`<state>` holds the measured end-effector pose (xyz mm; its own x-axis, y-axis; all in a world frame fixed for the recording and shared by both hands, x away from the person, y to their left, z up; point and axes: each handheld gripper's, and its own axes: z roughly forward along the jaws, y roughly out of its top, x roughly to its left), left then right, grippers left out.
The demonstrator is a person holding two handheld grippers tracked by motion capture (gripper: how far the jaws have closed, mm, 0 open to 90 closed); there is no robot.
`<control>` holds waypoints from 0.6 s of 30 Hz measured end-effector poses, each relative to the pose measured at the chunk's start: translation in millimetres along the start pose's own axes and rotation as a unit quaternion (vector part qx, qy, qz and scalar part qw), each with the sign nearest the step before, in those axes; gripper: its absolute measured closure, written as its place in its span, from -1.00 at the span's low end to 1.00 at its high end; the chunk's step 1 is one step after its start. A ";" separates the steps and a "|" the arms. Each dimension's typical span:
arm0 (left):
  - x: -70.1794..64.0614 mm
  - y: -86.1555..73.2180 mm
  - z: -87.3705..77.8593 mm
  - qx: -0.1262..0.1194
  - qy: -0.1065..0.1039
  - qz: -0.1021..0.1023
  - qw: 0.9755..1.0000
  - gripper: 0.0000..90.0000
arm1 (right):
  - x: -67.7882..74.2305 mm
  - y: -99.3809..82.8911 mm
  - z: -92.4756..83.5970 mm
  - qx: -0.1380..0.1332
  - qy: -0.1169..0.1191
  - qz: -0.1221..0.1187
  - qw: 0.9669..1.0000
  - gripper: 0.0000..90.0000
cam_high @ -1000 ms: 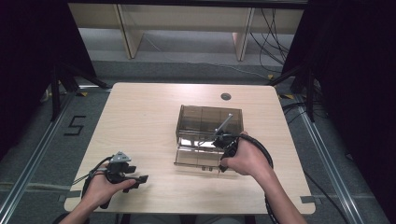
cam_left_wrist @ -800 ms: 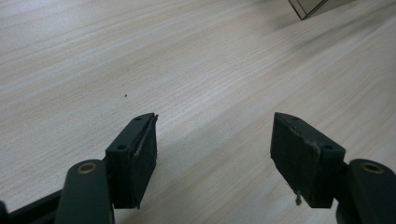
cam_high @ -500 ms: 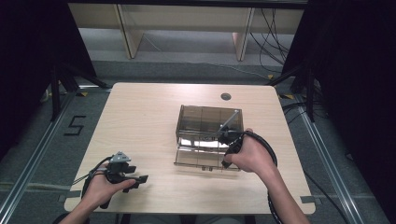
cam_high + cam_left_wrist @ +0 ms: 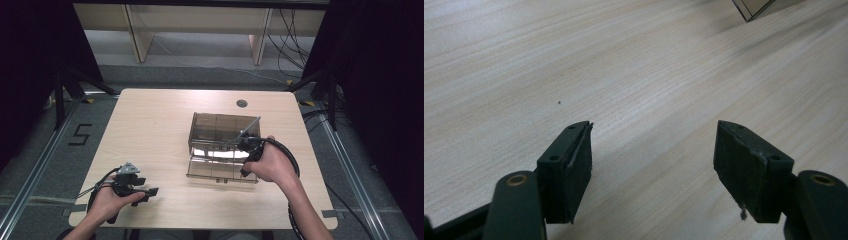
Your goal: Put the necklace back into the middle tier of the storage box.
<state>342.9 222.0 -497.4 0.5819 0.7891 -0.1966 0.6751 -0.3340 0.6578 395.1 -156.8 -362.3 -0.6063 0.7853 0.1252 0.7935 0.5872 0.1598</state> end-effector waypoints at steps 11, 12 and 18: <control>0.2 -0.1 -0.2 0.000 0.000 0.000 1.000 -0.30 | -4.4 0.9 -3.7 -0.010 0.004 0.022 1.000 0.93; 0.3 -0.1 -0.2 0.001 0.000 0.000 1.000 -0.30 | -6.0 0.5 -4.7 -0.012 0.003 0.013 1.000 0.93; 0.2 -0.1 -0.6 0.002 -0.004 0.002 1.000 -0.31 | -8.0 0.3 -9.7 -0.026 0.000 0.019 0.999 0.93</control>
<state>342.7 222.5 -497.0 0.5875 0.7841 -0.1998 0.6745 -0.3382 0.6562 399.6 -164.8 -353.7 -0.5757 0.8069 0.1326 0.8123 0.5457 0.2059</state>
